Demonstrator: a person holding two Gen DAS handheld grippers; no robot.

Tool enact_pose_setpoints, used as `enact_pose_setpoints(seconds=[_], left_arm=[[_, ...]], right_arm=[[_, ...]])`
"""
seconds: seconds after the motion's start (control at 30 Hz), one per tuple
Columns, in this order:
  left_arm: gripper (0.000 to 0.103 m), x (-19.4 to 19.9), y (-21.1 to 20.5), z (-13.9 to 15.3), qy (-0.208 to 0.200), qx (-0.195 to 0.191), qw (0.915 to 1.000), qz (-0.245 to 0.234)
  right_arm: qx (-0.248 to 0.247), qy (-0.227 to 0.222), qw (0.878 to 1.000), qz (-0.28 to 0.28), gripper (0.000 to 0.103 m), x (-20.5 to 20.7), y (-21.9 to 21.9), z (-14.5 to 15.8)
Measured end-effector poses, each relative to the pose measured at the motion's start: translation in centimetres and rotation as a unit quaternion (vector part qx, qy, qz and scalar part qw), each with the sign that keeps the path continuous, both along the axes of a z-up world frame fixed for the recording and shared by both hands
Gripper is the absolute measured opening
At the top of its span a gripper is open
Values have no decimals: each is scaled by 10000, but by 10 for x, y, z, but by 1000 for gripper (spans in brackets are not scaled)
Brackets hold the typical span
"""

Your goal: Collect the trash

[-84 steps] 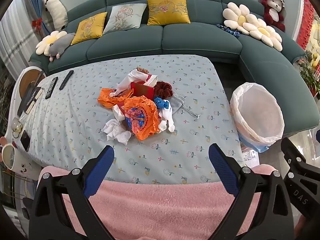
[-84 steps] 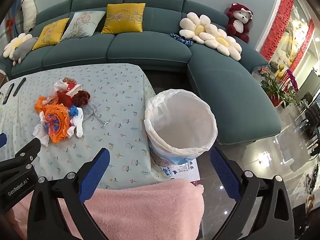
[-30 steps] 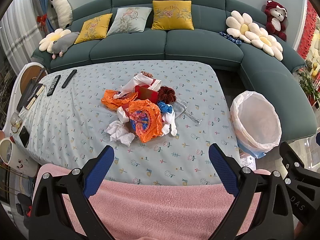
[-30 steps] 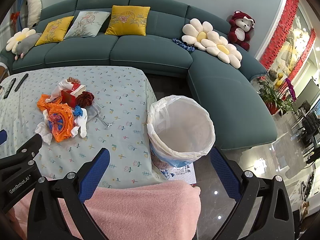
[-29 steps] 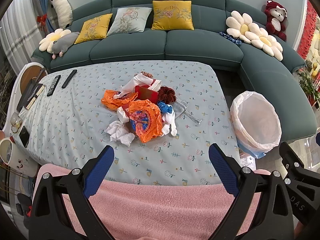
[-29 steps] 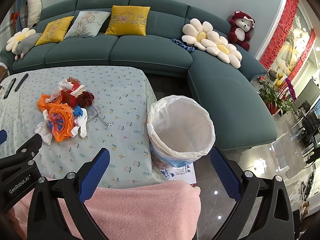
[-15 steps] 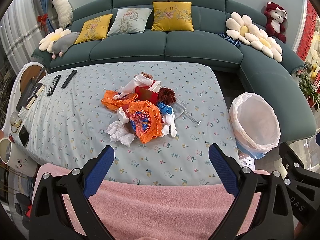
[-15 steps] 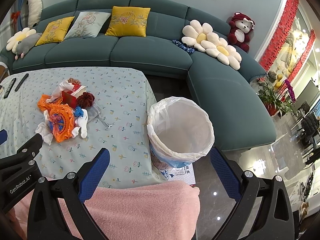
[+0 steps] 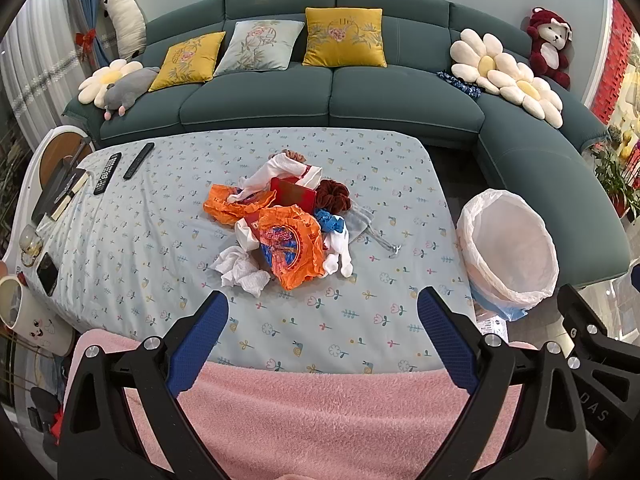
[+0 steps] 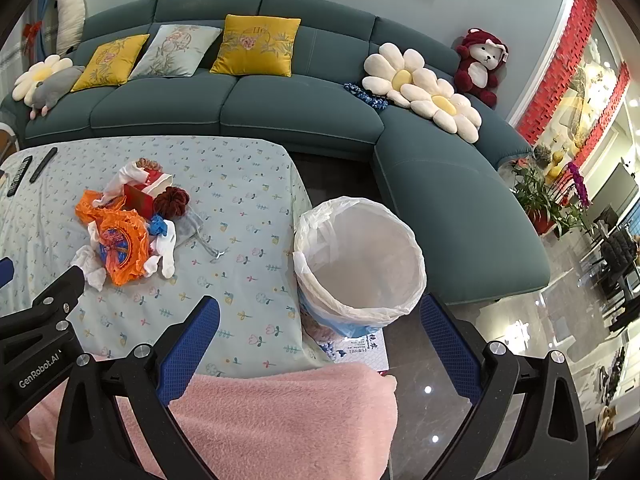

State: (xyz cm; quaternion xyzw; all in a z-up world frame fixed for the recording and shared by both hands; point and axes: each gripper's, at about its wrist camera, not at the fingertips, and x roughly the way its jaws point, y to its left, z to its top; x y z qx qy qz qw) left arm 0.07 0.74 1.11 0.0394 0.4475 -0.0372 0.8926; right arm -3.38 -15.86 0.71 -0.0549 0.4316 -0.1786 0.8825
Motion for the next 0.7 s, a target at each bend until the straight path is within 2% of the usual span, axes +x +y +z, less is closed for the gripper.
enact_pose_setpoints(seconds=[0.7], left_arm=[[91,-1,3,6,-37,-189,9998,-34]], right_arm=[[-32,-5,10000,2,96,-1,0,0]])
